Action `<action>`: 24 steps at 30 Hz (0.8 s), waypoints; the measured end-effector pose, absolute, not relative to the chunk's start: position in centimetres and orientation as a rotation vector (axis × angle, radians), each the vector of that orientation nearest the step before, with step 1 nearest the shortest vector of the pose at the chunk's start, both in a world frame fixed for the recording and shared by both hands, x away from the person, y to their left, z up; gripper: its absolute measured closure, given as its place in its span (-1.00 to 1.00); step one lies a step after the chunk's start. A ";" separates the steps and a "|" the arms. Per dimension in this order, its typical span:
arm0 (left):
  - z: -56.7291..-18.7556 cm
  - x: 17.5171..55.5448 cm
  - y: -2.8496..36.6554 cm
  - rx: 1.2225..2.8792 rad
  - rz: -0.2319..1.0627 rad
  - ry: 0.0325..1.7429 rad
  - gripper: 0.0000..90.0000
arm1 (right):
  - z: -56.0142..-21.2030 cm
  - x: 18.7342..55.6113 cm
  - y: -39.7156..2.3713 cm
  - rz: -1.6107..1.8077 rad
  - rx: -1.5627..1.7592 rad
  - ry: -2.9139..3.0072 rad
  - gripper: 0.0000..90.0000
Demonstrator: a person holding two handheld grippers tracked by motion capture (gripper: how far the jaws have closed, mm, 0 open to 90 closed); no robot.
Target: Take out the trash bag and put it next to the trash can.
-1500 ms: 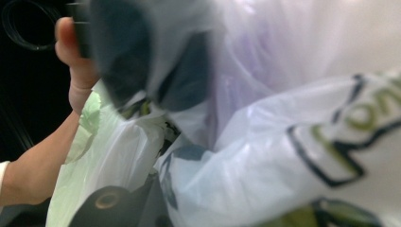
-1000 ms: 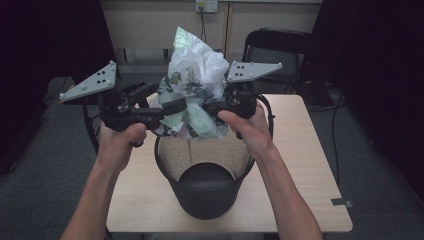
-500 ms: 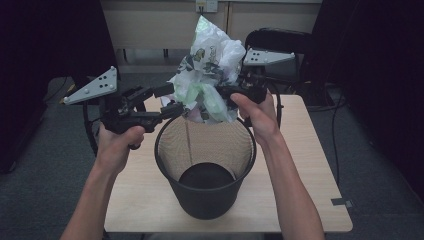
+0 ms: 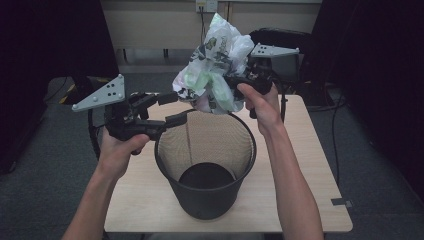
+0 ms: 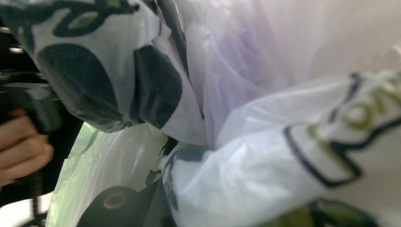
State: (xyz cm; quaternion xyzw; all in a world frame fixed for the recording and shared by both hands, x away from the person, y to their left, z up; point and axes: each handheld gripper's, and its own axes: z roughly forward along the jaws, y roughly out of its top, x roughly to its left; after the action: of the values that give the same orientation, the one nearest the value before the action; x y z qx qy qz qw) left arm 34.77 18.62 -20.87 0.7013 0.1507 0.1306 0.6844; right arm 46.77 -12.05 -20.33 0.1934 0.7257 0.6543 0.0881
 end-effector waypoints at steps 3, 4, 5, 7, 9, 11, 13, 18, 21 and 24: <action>-21.1 34.5 18.8 1.571 0.303 0.350 -0.33 | -20.6 47.5 -12.7 1.930 0.607 2.144 0.86; -21.2 34.5 18.9 1.571 0.306 0.350 -0.33 | -20.7 47.7 -12.9 1.938 0.621 2.135 0.86; -21.3 34.3 19.0 1.571 0.312 0.356 -0.34 | -20.9 47.9 -13.1 1.930 0.635 2.131 0.86; -21.6 34.0 19.1 1.572 0.323 0.363 -0.36 | -21.4 48.4 -13.5 1.886 0.671 2.133 0.86; -22.0 33.7 19.2 1.573 0.323 0.368 -0.36 | -21.9 48.8 -13.7 1.862 0.696 2.139 0.86; -22.2 33.6 19.3 1.576 0.323 0.371 -0.37 | -22.8 49.3 -13.8 1.826 0.722 2.152 0.86; -23.2 33.1 19.3 1.592 0.315 0.391 -0.37 | -24.0 49.7 -14.0 1.796 0.758 2.160 0.86; -24.0 32.7 19.3 1.608 0.311 0.390 -0.38 | -26.6 50.7 -14.7 1.749 0.834 2.182 0.86; -24.5 32.6 19.5 1.619 0.307 0.397 -0.38 | -28.3 51.4 -15.0 1.710 0.880 2.205 0.85; -25.0 32.6 19.9 1.612 0.305 0.409 -0.38 | -30.0 52.0 -15.1 1.675 0.937 2.241 0.84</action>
State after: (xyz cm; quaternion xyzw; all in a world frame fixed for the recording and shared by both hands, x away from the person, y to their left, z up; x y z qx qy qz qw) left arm 32.56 19.95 -24.95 0.7135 0.1808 0.1350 0.6633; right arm 51.95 -15.07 -29.95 0.3162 0.7561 0.5650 0.0952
